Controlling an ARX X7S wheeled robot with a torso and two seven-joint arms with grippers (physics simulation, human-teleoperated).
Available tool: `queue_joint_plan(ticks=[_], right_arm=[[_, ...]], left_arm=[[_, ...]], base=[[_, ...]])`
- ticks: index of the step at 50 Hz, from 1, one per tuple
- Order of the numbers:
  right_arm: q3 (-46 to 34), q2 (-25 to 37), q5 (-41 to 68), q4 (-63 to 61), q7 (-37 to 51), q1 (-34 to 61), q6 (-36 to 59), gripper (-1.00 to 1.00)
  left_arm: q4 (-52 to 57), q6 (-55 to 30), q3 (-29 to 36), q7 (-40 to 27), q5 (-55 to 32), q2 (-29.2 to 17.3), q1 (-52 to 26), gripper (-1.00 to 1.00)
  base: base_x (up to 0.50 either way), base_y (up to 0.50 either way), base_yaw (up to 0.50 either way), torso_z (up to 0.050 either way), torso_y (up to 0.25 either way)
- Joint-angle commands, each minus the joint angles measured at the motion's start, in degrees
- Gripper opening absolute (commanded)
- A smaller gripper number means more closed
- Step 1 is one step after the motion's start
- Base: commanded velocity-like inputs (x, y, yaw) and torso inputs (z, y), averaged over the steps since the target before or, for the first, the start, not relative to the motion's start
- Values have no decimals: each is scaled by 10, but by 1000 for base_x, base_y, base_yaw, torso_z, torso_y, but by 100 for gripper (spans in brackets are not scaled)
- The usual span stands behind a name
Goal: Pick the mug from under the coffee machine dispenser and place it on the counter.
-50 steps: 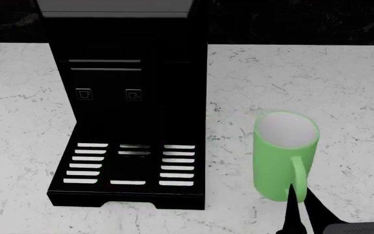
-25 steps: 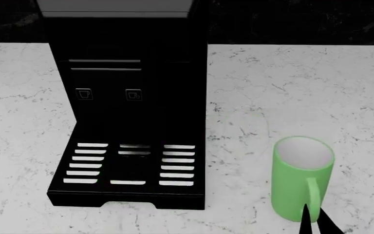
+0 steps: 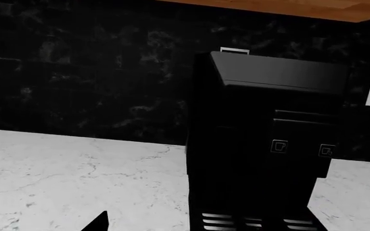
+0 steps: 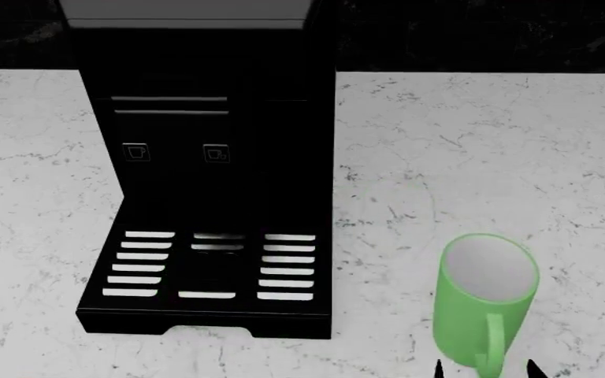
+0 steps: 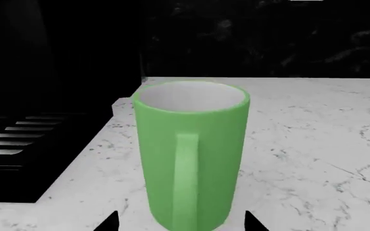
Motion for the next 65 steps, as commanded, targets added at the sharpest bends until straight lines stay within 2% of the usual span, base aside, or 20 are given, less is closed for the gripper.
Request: queue_joint_plan(ticks=[1, 13, 22, 27, 31, 38, 44, 54, 65], right_arm=[[-14, -4, -2, -10, -1, -23, 17, 100], [-21, 38, -30, -99, 48, -11, 58, 100], [-12, 152, -76, -224, 92, 31, 86, 100], [-8, 185, -85, -261, 93, 48, 108, 100], [-1, 206, -88, -287, 91, 63, 123, 100], [21, 286, -93, -363, 75, 100, 159, 100], [34, 320, -97, -397, 70, 114, 182, 100], [80, 322, -73, -447, 89, 158, 247, 100], [126, 322, -37, -509, 105, 202, 323, 100]], left_arm=[[2, -3, -2, 3, -1, -4, 0, 100], [1, -4, -7, 8, -10, -6, -4, 100], [-8, -1, -8, 13, -11, -7, 2, 100], [-15, -3, -10, 43, -39, -39, -24, 100], [-18, -2, -10, 40, -34, -37, -19, 100], [-13, -8, -12, 45, -38, -46, -24, 100], [-9, -12, -15, 55, -39, -54, -31, 100], [3, -69, -32, 119, -92, -108, -87, 100], [19, -115, -59, 148, -116, -148, -117, 100]], base=[[0, 0, 0, 0, 0], [0, 0, 0, 0, 0], [0, 0, 0, 0, 0], [0, 0, 0, 0, 0], [0, 0, 0, 0, 0], [0, 0, 0, 0, 0], [0, 0, 0, 0, 0], [0, 0, 0, 0, 0], [0, 0, 0, 0, 0]])
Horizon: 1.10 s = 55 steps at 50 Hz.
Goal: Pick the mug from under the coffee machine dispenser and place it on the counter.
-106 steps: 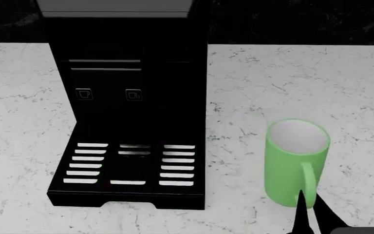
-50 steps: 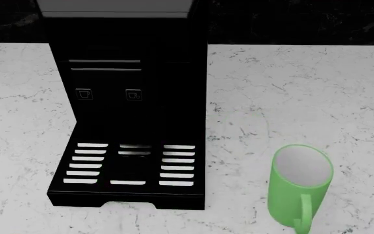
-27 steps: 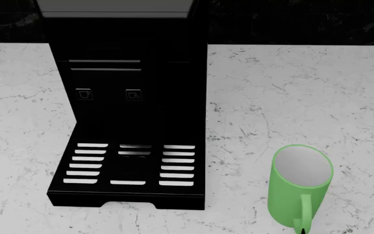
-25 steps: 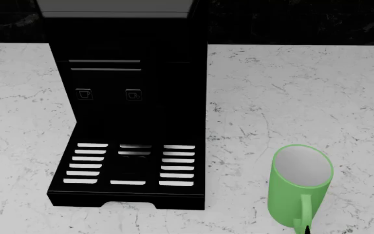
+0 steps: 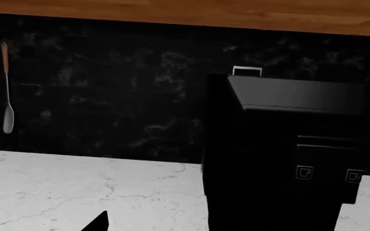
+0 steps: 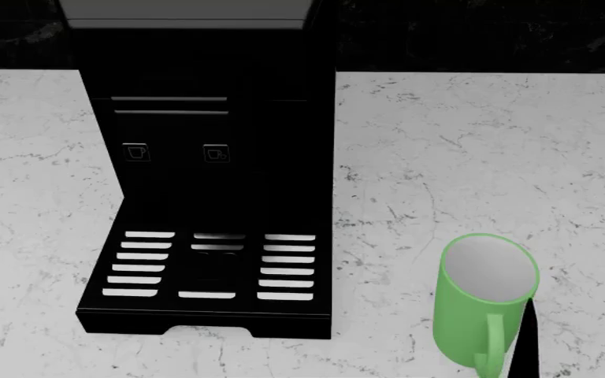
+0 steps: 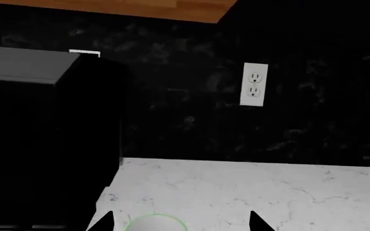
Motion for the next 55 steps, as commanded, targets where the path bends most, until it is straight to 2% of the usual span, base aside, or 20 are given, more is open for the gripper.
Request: queue_joint_plan(ticks=[1, 13, 15, 17, 36, 55], right_arm=[[49, 10, 34, -66, 17, 48, 75, 100], [95, 10, 83, -67, -11, 92, 104, 100], [102, 10, 90, -67, -14, 99, 109, 100], [106, 10, 90, -67, -18, 102, 111, 100], [126, 10, 102, -67, -30, 119, 118, 100], [151, 10, 122, -67, -61, 141, 121, 100]], left_arm=[[12, -43, -27, 36, -38, -43, -37, 100], [15, -63, -58, 29, -70, -44, -59, 100], [20, -99, -71, 24, -73, -44, -71, 100], [20, -76, -69, 38, -74, -44, -67, 100], [20, -80, -80, 28, -70, -44, -66, 100], [20, -94, -119, 48, -90, -44, -92, 100]], base=[[0, 0, 0, 0, 0], [0, 0, 0, 0, 0], [0, 0, 0, 0, 0], [0, 0, 0, 0, 0], [0, 0, 0, 0, 0], [0, 0, 0, 0, 0]])
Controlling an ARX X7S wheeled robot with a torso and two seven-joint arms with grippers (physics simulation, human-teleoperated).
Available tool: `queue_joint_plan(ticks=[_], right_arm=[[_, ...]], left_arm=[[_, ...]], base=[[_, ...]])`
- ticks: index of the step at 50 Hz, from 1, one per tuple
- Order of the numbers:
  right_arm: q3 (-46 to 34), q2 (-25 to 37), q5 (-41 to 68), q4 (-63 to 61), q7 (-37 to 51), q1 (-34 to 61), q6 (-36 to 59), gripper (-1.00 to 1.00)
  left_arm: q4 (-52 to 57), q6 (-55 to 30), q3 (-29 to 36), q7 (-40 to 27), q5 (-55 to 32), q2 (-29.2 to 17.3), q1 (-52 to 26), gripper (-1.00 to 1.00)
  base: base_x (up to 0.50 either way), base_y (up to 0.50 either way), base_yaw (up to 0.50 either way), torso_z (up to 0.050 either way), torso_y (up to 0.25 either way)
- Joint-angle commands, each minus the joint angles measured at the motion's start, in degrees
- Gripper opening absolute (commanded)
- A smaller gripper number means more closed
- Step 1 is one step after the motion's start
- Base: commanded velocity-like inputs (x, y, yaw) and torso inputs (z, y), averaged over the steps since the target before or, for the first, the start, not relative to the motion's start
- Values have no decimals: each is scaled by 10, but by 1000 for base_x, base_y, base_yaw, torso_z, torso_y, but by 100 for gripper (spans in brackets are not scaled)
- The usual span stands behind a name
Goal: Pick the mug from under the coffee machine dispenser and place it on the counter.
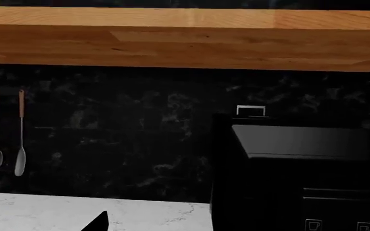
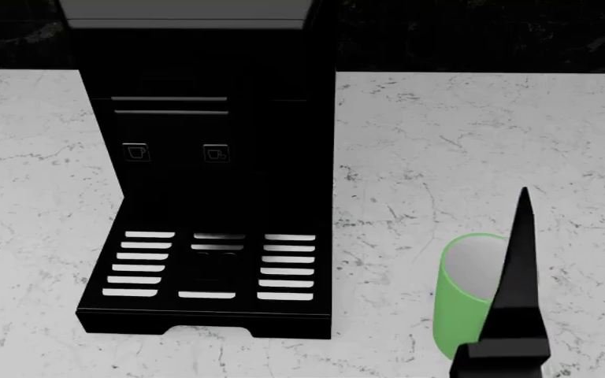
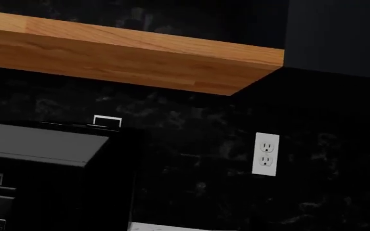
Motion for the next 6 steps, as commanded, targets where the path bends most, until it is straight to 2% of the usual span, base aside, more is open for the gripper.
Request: queue_joint_plan(ticks=[1, 6], right_arm=[[15, 0, 14, 0, -14, 13, 0, 100], [32, 0, 40, 0, -29, 29, 8, 100]], left_arm=[[0, -9, -22, 12, -14, 0, -15, 100], [0, -6, -26, 28, -21, 0, -15, 100]], base=[[0, 0, 0, 0, 0], [0, 0, 0, 0, 0]])
